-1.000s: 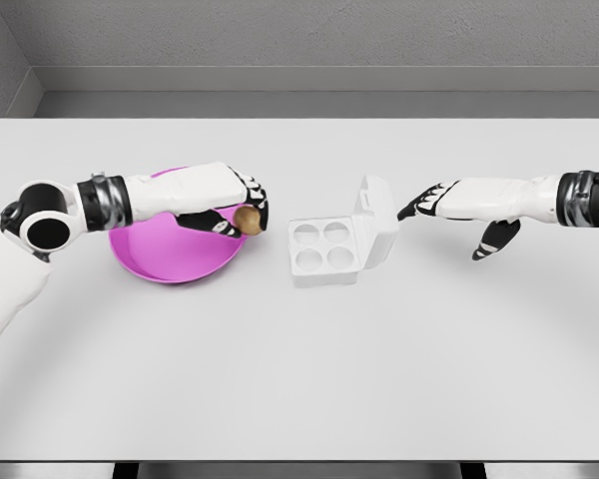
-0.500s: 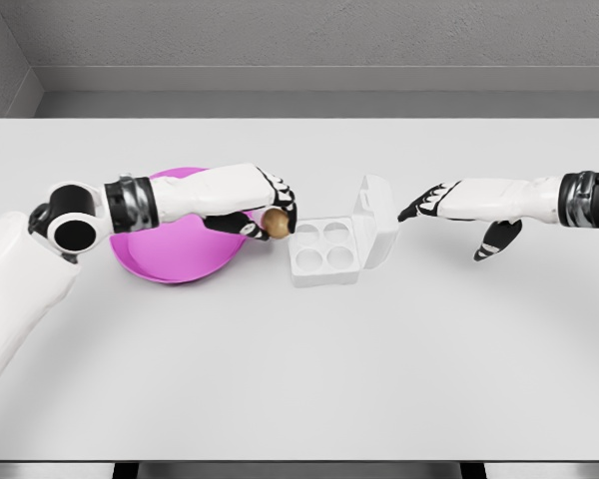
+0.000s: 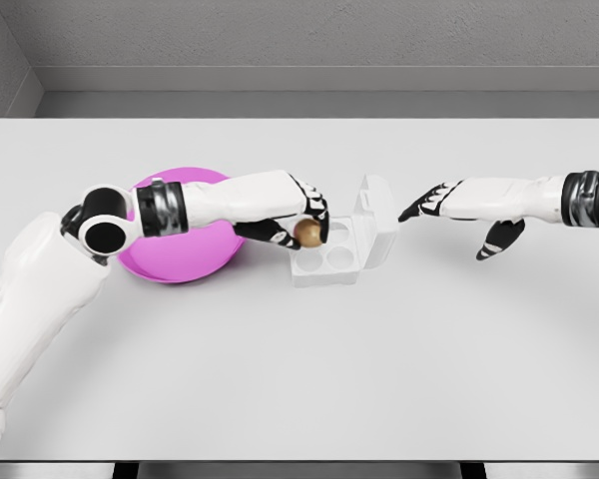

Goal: Pack egg into the box and close the box lid

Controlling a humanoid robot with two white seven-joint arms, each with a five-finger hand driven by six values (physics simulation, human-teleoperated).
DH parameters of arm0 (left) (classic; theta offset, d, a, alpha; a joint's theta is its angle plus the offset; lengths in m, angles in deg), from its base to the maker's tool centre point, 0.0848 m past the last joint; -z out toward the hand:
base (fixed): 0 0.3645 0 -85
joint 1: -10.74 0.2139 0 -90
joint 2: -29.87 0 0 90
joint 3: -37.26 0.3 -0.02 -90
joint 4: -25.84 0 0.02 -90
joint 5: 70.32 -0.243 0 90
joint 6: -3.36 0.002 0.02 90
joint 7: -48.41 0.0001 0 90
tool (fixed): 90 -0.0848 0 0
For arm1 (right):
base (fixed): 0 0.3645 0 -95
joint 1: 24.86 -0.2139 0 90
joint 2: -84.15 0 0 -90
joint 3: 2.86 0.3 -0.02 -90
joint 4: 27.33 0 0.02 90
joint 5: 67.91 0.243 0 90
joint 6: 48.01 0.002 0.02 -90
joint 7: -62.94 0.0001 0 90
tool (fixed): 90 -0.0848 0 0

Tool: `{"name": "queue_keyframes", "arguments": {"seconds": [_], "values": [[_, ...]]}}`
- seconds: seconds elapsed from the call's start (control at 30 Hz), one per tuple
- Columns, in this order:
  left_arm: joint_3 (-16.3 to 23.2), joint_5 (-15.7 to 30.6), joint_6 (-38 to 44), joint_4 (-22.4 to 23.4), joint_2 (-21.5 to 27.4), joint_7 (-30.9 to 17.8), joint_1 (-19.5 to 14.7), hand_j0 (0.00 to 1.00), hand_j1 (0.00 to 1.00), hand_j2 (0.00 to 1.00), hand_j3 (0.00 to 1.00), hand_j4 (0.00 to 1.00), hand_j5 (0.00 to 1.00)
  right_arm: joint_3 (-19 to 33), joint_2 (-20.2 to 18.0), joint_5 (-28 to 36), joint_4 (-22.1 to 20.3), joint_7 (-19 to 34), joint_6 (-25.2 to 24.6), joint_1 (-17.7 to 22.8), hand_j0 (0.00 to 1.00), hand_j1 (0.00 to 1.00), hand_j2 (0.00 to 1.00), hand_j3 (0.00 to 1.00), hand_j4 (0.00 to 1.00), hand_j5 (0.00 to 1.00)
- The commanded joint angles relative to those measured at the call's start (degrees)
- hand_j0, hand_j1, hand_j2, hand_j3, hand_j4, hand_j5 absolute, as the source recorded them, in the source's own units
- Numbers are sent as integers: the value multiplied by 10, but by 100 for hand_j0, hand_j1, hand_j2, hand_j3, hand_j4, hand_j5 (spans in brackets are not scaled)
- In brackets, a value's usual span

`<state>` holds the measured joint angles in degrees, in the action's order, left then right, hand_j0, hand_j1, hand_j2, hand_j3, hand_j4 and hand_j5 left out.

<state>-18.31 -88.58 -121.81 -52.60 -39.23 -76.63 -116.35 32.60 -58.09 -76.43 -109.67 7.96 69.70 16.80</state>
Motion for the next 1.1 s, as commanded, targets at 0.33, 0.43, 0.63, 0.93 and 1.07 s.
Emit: {"name": "queue_keyframes", "arguments": {"seconds": [0.33, 0.43, 0.63, 0.93, 1.07], "values": [[0, 39, 2, 25, -26, 0, 0, 45, 45, 45, 45, 45, 45, 0, -1, 3, 1, 0, -1, 0, 100, 100, 100, 100, 100, 100], [0, 66, 2, 26, -27, 0, 2, 44, 44, 44, 44, 44, 44, 0, -1, 3, 1, 0, -1, 0, 100, 100, 100, 100, 100, 100], [-3, 119, 2, 43, -35, 0, 4, 42, 42, 42, 42, 42, 42, 0, -1, 3, 0, 0, -1, 0, 100, 100, 100, 100, 100, 100], [-5, 151, 2, 51, -34, 0, 9, 42, 42, 42, 42, 42, 42, 0, -1, 3, 1, 0, -1, 0, 100, 100, 100, 100, 100, 100], [-5, 151, 2, 50, -35, 0, 12, 42, 42, 42, 42, 42, 42, 0, -1, 3, 0, 0, -1, 0, 100, 100, 100, 100, 100, 100]]}}
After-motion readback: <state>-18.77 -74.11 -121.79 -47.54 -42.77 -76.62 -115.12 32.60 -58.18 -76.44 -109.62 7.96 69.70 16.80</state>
